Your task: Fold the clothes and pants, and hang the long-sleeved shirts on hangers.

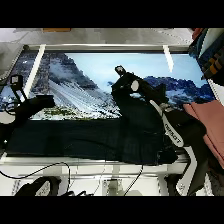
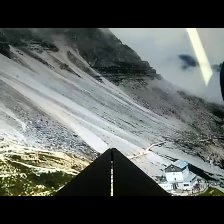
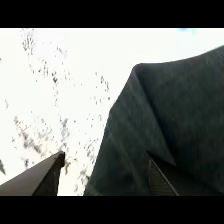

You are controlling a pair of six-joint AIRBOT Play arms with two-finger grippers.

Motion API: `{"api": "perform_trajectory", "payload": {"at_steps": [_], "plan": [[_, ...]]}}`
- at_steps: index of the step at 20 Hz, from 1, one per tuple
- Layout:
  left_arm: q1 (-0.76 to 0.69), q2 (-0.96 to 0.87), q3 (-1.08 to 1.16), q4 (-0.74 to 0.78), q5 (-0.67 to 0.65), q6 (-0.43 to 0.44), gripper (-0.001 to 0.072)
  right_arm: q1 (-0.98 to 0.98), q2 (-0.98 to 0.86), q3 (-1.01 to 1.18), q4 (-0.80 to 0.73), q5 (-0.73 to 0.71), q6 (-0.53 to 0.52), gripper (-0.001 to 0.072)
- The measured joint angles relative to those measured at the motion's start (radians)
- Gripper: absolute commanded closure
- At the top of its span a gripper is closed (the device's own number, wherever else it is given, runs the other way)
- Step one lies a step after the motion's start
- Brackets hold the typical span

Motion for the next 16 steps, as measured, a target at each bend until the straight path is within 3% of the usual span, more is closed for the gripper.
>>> {"api": "perform_trajectory", "payload": {"at_steps": [4,5,6,7,8,16], "plan": [[0.0,0.0,0.0,0.0,-0.008,0.0,0.069,0.01,-0.075,0.061,-0.037,0.038,0.018,0.0232],[0.0,0.0,0.0,0.0,-0.009,0.0,0.0689,0.011,-0.088,0.067,-0.052,0.049,0.026,0.0293],[0.0,0.0,0.0,0.0,-0.01,0.0,0.0689,0.012,-0.097,0.073,-0.066,0.059,0.037,0.043],[0.0,0.0,0.0,0.0,-0.01,0.0,0.0689,0.013,-0.101,0.079,-0.076,0.062,0.045,0.0523],[0.0,0.0,0.0,0.0,-0.011,0.0,0.0689,0.013,-0.107,0.084,-0.088,0.068,0.05,0.0683],[0.0,0.0,0.0,0.0,-0.012,0.0,0.069,0.007,-0.041,0.175,-0.161,0.147,0.068,0.0699]]}}
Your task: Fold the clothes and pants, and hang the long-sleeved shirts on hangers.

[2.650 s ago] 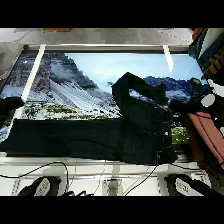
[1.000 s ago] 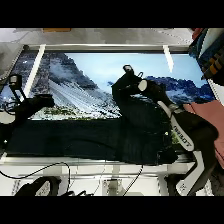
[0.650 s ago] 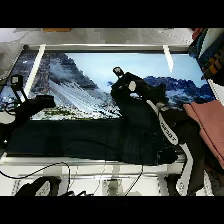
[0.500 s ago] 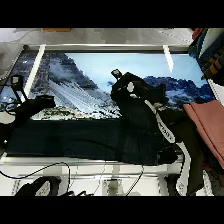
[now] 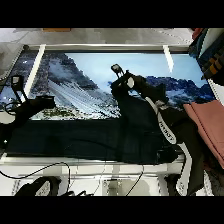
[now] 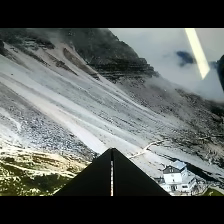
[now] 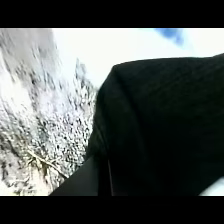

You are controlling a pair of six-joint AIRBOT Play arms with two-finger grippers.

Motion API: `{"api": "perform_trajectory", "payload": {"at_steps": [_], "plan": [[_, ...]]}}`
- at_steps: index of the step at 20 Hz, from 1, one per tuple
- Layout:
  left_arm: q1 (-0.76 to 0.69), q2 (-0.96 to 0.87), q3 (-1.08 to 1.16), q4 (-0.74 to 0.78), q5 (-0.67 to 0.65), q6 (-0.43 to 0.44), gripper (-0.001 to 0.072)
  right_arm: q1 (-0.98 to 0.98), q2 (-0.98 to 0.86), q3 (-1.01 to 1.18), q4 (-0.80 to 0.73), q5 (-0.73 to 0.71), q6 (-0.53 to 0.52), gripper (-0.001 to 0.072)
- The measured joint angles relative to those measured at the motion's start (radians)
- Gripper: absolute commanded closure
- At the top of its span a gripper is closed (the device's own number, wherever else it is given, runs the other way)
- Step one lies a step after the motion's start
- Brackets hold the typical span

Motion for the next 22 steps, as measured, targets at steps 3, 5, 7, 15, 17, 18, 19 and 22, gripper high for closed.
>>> {"api": "perform_trajectory", "payload": {"at_steps": [3,5,7,15,17,18,19,22], "plan": [[0.0,0.0,0.0,0.0,0.0,0.0,0.069,-0.024,0.089,0.016,-0.017,0.102,0.0,0.0699],[0.0,0.0,0.0,-0.001,0.0,0.0,0.0689,-0.052,0.152,0.021,-0.031,0.225,-0.003,0.07],[-0.002,0.0,0.0,-0.009,-0.006,0.0,0.069,-0.089,0.213,0.023,-0.045,0.385,-0.012,0.07],[-0.198,0.0,0.002,-0.064,-0.134,0.0,0.0691,-0.248,0.565,-0.115,-0.071,0.871,-0.012,0.07],[-0.304,-0.002,0.002,-0.101,-0.142,-0.001,0.069,-0.265,0.692,-0.25,-0.069,0.915,0.009,0.0699],[-0.354,-0.006,0.002,-0.114,-0.135,-0.009,0.069,-0.27,0.755,-0.327,-0.066,0.928,0.021,0.0699],[-0.408,-0.012,0.002,-0.125,-0.113,-0.013,0.069,-0.274,0.821,-0.418,-0.062,0.94,0.036,0.0699],[-0.536,-0.035,0.002,-0.154,-0.002,-0.027,0.069,-0.281,0.995,-0.691,-0.034,0.957,0.085,0.0698]]}}
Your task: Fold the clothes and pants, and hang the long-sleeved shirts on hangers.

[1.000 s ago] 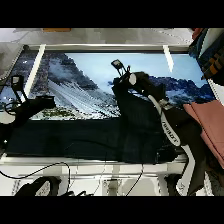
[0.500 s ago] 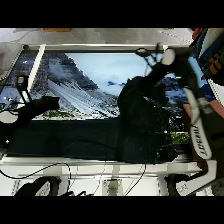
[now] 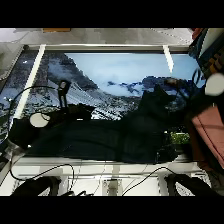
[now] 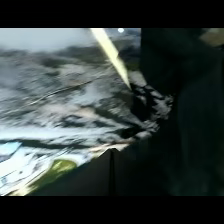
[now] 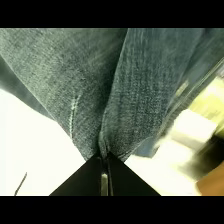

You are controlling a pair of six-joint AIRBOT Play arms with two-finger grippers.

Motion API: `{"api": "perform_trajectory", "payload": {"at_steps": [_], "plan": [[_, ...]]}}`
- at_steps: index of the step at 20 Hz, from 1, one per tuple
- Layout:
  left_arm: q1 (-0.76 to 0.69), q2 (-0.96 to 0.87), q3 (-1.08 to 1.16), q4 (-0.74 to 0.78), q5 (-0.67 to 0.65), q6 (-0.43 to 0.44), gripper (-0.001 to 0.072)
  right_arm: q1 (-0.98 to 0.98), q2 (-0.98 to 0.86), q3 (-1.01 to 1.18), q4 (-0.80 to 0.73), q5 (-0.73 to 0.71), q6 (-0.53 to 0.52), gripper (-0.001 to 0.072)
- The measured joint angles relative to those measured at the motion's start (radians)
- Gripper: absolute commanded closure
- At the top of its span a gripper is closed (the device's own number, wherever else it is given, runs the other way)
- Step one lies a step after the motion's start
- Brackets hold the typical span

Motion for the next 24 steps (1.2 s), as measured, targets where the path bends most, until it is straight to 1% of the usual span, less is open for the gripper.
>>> {"api": "perform_trajectory", "payload": {"at_steps": [2,4,5,6,8,9,11,13,14,15,16,18,19,21,24], "plan": [[-0.053,-0.014,0.0,-0.03,0.065,-0.007,0.0689,-0.002,0.098,-0.187,0.042,0.008,0.024,0.0699],[-0.083,-0.022,0.0,-0.056,0.101,-0.007,0.0689,-0.003,0.166,-0.336,0.077,0.012,0.036,0.0697],[-0.092,-0.024,0.0,-0.065,0.114,-0.008,0.0688,-0.003,0.191,-0.401,0.087,0.013,0.042,0.067],[-0.098,-0.026,0.0,-0.071,0.123,-0.01,0.068,-0.003,0.208,-0.448,0.088,0.012,0.045,0.0527],[-0.107,-0.028,0.0,-0.081,0.134,-0.011,0.0681,-0.003,0.23,-0.509,0.071,-0.008,0.049,0.0063],[-0.109,-0.029,0.0,-0.084,0.138,-0.011,0.068,-0.003,0.237,-0.526,0.054,-0.041,0.049,0.0007],[-0.113,-0.03,0.0,-0.087,0.143,-0.011,0.0681,-0.003,0.245,-0.537,0.021,-0.12,0.05,0.0017],[-0.114,-0.03,0.0,-0.09,0.146,-0.011,0.068,-0.003,0.25,-0.524,-0.01,-0.253,0.05,0.0024],[-0.114,-0.03,0.0,-0.09,0.146,-0.011,0.0681,-0.003,0.251,-0.51,-0.024,-0.338,0.05,0.0034],[-0.115,-0.03,0.0,-0.09,0.147,-0.011,0.0681,-0.003,0.251,-0.494,-0.04,-0.451,0.063,0.0088],[-0.115,-0.03,0.0,-0.09,0.148,-0.011,0.0681,-0.005,0.245,-0.477,-0.058,-0.56,0.091,0.0125],[-0.116,-0.03,0.0,-0.092,0.148,-0.011,0.0681,-0.014,0.202,-0.432,-0.094,-0.784,0.16,0.0125],[-0.116,-0.03,0.0,-0.092,0.149,-0.011,0.0681,-0.02,0.161,-0.402,-0.102,-0.864,0.184,0.0124],[-0.116,-0.03,0.0,-0.092,0.15,-0.011,0.0681,-0.029,0.045,-0.325,-0.112,-0.966,0.216,0.0121],[-0.116,-0.031,0.0,-0.091,0.149,-0.011,0.0681,-0.028,-0.179,-0.164,-0.116,-1.022,0.243,0.0121]]}}
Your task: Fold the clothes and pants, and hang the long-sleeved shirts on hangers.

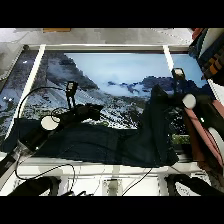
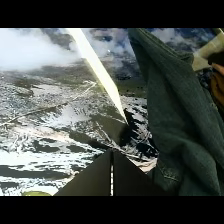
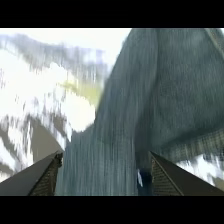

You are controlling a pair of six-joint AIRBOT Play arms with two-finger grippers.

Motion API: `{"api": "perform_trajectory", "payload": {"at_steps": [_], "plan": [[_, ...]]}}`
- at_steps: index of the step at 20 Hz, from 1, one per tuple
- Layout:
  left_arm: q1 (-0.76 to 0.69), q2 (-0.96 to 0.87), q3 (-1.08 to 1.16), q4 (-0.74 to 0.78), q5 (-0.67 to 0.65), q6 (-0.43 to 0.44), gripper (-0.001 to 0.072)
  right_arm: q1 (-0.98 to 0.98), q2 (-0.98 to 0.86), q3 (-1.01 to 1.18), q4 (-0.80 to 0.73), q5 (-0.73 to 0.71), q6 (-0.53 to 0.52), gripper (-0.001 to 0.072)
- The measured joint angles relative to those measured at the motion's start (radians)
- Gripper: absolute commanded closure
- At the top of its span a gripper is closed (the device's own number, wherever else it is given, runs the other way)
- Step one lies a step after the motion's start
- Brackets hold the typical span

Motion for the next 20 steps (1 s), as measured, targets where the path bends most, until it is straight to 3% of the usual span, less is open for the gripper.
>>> {"api": "perform_trajectory", "payload": {"at_steps": [9,11,14,15,20], "plan": [[0.0,-0.002,0.0,0.002,0.0,0.0,0.0681,0.004,-0.558,0.518,-0.072,0.15,0.085,0.0134],[0.0,-0.002,0.0,0.002,0.0,0.0,0.0681,0.004,-0.635,0.588,-0.105,0.203,0.106,0.0264],[0.0,-0.003,0.0,0.002,0.001,0.0,0.0681,0.004,-0.701,0.644,-0.164,0.249,0.14,0.0646],[0.0,-0.003,0.0,0.002,0.001,0.0,0.0681,0.004,-0.711,0.657,-0.183,0.256,0.147,0.0696],[0.005,-0.003,0.0,0.014,0.043,0.0,0.0681,0.014,-0.723,0.78,-0.225,0.3,0.137,0.0697]]}}
